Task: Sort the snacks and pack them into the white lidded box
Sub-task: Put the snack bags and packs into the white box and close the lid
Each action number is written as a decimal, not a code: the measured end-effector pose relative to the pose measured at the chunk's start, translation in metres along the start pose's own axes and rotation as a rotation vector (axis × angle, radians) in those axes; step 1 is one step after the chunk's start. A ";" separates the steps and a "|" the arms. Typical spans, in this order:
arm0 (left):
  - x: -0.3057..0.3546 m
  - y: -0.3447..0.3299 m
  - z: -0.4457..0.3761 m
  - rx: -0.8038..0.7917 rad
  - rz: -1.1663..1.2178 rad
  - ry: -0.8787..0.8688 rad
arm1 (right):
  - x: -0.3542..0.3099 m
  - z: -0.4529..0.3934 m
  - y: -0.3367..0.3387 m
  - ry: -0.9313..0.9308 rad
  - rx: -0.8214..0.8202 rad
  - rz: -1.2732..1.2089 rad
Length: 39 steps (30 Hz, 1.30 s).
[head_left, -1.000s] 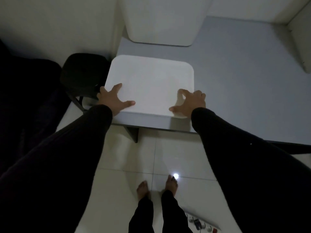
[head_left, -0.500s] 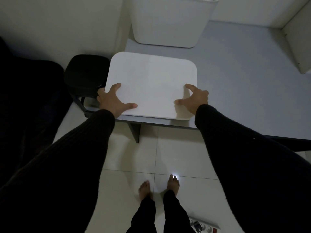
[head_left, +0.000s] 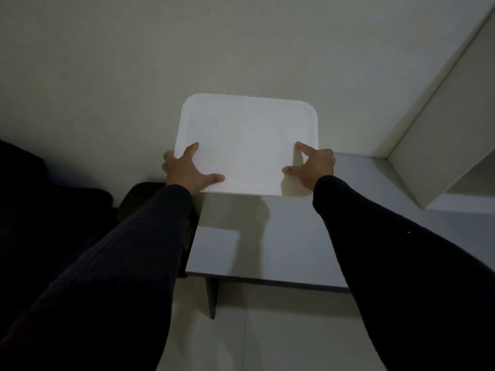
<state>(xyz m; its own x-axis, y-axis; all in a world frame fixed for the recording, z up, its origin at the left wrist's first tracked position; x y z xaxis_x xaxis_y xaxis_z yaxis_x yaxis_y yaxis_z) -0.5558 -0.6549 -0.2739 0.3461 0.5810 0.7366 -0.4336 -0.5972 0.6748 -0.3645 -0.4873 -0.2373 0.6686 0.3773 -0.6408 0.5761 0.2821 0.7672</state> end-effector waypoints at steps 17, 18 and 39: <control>0.102 -0.076 -0.154 -0.034 -0.090 0.014 | 0.017 -0.198 0.030 0.029 -0.036 0.187; 0.104 -0.083 -0.162 -0.036 -0.105 0.025 | 0.022 -0.210 0.026 0.026 -0.057 0.201; 0.100 -0.116 -0.252 -0.103 -0.277 0.114 | 0.049 -0.291 -0.028 -0.068 -0.251 0.320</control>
<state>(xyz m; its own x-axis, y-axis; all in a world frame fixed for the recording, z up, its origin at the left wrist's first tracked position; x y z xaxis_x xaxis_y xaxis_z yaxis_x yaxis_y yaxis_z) -0.6808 -0.3886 -0.2899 0.3701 0.7754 0.5117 -0.4201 -0.3516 0.8366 -0.4844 -0.2197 -0.2819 0.8296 0.4241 -0.3632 0.2072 0.3701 0.9056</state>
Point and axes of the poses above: each hand's wrist, its own z-axis away from the middle knuckle, its own y-axis out of the back of the hand, x = y × z, the point moved 1 cm from there along -z, towards the middle knuckle, and after that the axes turned 2 degrees about y, right-handed, at the moved point
